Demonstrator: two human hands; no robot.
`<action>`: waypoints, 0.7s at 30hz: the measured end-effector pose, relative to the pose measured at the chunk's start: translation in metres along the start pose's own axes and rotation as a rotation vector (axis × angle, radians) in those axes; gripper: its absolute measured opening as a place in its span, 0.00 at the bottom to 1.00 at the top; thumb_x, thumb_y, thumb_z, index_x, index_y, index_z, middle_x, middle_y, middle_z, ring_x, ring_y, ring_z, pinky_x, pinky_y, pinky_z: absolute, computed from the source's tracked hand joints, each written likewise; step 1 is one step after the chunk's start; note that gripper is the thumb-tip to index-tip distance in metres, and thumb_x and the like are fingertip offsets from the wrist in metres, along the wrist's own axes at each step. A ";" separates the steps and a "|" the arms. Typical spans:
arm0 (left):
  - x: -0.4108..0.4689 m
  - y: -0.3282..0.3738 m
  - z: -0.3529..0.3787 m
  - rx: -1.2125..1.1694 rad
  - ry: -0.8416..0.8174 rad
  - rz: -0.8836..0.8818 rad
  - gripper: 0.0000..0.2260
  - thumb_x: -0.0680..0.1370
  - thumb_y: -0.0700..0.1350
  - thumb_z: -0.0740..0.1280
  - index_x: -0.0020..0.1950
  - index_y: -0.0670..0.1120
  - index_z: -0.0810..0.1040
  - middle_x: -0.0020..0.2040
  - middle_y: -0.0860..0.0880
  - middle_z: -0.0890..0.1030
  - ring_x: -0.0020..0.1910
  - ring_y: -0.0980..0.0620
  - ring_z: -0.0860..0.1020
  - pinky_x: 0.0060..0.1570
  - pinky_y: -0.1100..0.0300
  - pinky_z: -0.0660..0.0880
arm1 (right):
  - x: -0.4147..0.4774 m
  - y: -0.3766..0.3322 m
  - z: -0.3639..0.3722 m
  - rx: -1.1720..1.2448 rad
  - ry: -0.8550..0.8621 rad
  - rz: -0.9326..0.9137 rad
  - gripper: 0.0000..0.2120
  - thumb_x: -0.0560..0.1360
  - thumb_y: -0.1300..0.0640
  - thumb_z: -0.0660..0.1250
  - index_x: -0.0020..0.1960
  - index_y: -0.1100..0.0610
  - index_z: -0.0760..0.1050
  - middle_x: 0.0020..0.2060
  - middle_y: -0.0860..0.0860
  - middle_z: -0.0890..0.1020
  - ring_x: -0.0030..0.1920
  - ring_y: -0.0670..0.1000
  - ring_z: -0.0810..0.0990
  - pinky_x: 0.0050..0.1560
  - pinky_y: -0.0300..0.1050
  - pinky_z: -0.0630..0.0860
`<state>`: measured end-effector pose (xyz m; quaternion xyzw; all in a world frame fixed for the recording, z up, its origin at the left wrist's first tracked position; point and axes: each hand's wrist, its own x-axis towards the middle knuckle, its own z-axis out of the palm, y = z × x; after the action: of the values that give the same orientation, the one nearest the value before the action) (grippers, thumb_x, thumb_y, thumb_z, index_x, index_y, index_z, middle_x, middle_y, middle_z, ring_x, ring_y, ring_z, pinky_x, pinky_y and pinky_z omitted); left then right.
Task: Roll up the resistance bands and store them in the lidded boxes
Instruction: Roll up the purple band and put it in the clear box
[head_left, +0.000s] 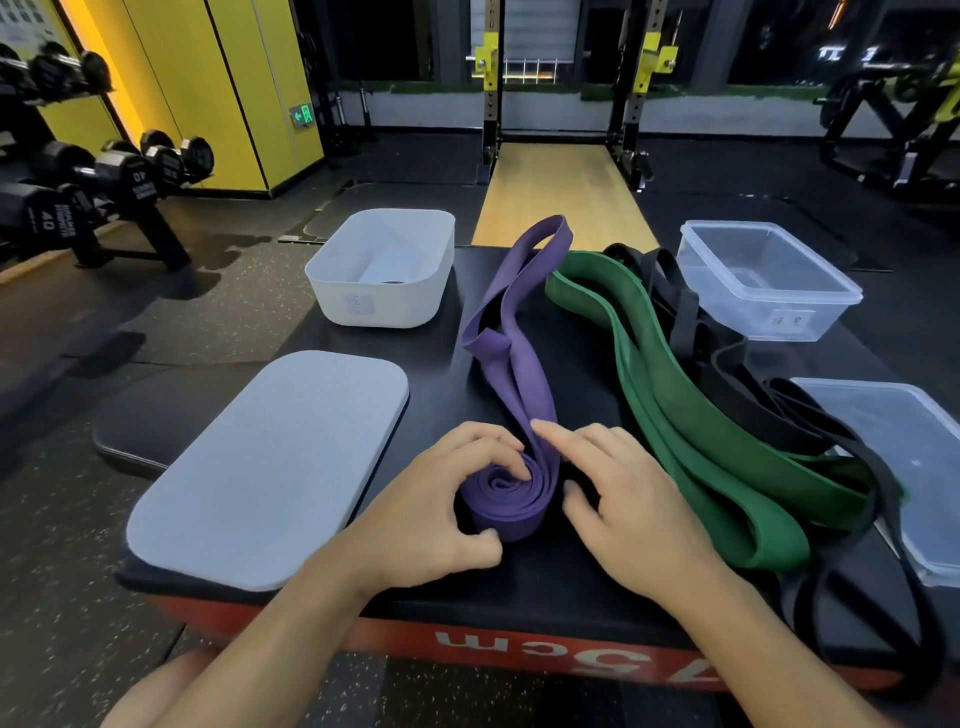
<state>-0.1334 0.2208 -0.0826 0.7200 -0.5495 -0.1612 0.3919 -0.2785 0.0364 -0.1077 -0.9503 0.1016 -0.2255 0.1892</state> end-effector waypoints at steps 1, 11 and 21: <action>0.000 0.000 -0.001 -0.003 -0.007 0.001 0.24 0.67 0.36 0.74 0.59 0.54 0.79 0.67 0.61 0.73 0.70 0.53 0.73 0.68 0.65 0.67 | 0.001 0.000 0.000 -0.026 -0.029 -0.007 0.27 0.77 0.55 0.61 0.75 0.41 0.69 0.53 0.39 0.74 0.53 0.47 0.73 0.55 0.49 0.77; 0.002 -0.001 -0.001 -0.038 -0.039 0.006 0.23 0.66 0.38 0.73 0.59 0.54 0.78 0.68 0.61 0.72 0.71 0.53 0.73 0.69 0.62 0.68 | 0.003 -0.003 -0.002 -0.132 -0.131 -0.019 0.31 0.78 0.58 0.60 0.78 0.37 0.61 0.61 0.41 0.70 0.59 0.48 0.71 0.60 0.47 0.72; 0.002 0.000 0.002 -0.013 0.053 -0.016 0.20 0.66 0.40 0.70 0.54 0.59 0.81 0.66 0.66 0.77 0.70 0.55 0.68 0.65 0.70 0.64 | -0.001 -0.004 -0.004 0.018 0.010 -0.001 0.13 0.81 0.57 0.64 0.64 0.48 0.74 0.57 0.38 0.74 0.58 0.44 0.73 0.57 0.47 0.75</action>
<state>-0.1336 0.2183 -0.0836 0.7260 -0.5321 -0.1485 0.4096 -0.2809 0.0391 -0.1027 -0.9475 0.1002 -0.2310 0.1971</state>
